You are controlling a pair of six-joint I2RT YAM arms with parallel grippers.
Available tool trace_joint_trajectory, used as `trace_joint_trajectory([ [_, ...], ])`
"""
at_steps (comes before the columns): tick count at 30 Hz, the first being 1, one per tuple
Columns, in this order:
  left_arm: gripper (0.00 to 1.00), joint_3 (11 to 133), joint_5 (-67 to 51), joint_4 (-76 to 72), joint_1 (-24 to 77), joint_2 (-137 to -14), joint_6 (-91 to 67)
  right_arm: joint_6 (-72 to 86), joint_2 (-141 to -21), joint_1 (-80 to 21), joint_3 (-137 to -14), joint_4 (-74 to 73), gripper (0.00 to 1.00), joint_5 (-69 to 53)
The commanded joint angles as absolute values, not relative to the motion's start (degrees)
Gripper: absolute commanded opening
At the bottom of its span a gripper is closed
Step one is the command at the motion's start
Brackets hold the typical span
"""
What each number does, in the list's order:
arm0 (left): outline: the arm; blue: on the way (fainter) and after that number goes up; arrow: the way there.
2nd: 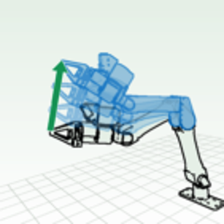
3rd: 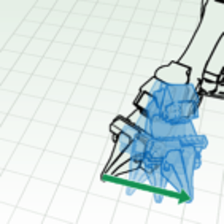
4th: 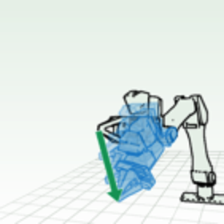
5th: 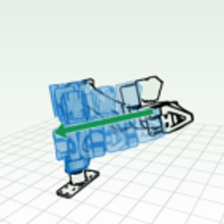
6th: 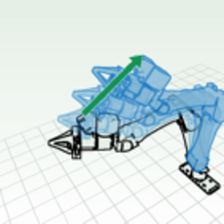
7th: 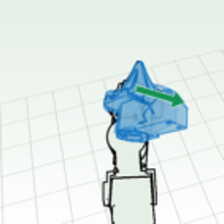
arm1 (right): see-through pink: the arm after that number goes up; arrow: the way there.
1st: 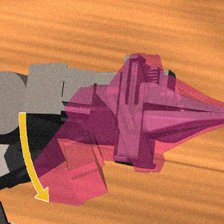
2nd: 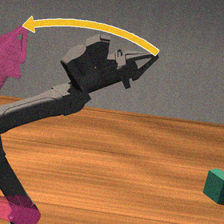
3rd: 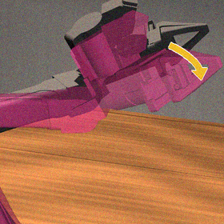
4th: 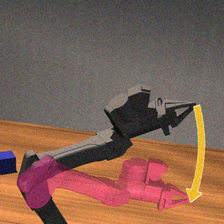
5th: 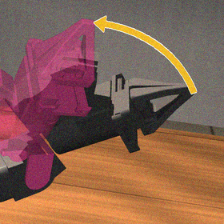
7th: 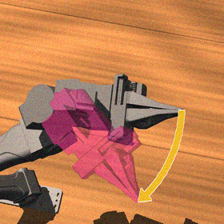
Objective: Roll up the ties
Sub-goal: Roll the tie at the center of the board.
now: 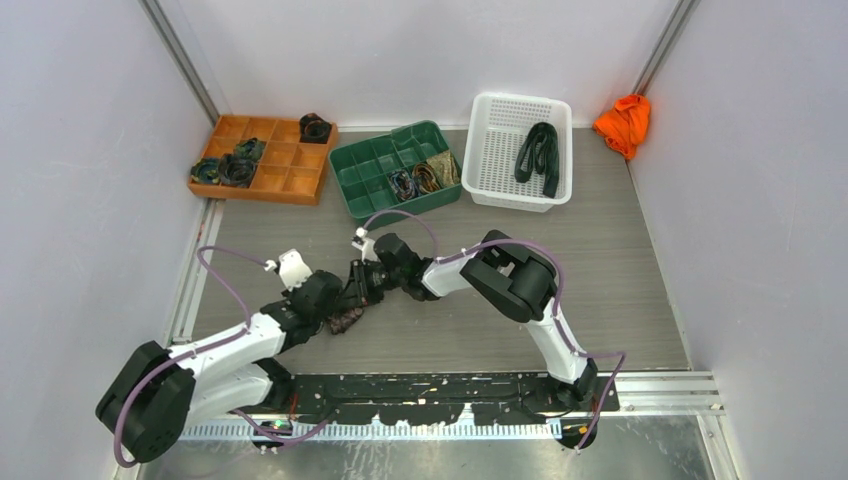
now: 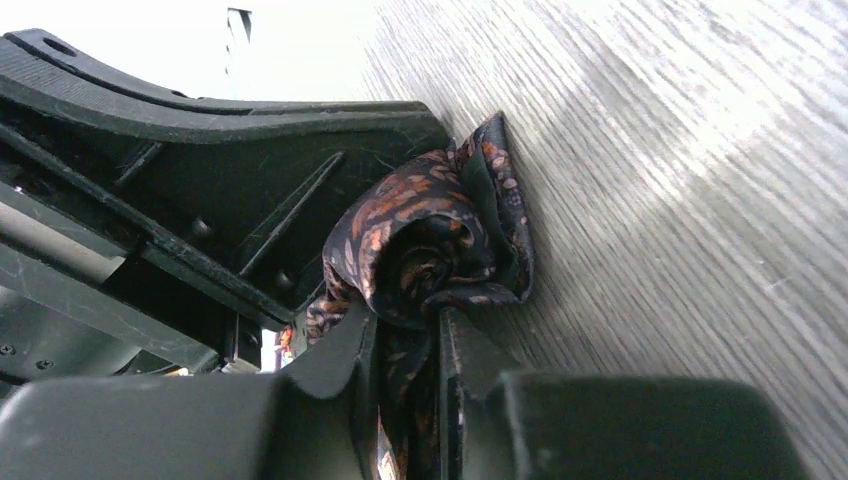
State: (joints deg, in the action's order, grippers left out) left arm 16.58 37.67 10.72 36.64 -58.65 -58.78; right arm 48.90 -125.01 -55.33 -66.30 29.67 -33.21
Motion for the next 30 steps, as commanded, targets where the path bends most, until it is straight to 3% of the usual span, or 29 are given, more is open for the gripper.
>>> trace_joint_trajectory([
  [1,0.0,17.5,32.0,5.6,37.0,-59.9,-58.2,47.5,-127.5,-58.4,-64.4,22.8,0.06,-34.6],
  [3,0.0,18.1,32.1,6.6,37.0,-59.3,-57.9,47.8,-126.8,-58.4,-63.9,23.5,0.02,-34.2],
  [14,0.0,22.4,35.6,20.7,37.1,-45.9,-56.1,50.2,-124.2,-58.4,-62.4,25.5,0.02,-33.6],
  [19,0.0,26.7,38.1,35.2,37.0,-40.2,-60.7,51.7,-125.2,-58.1,-62.1,26.5,0.38,-34.1],
  [25,0.0,32.4,35.9,45.8,37.2,-37.7,-64.8,51.8,-121.6,-57.0,-58.8,28.0,0.55,-33.0],
  [30,0.0,38.9,37.4,50.3,37.7,-34.7,-63.7,44.0,-111.8,-56.6,-56.6,14.0,0.61,-22.0],
])
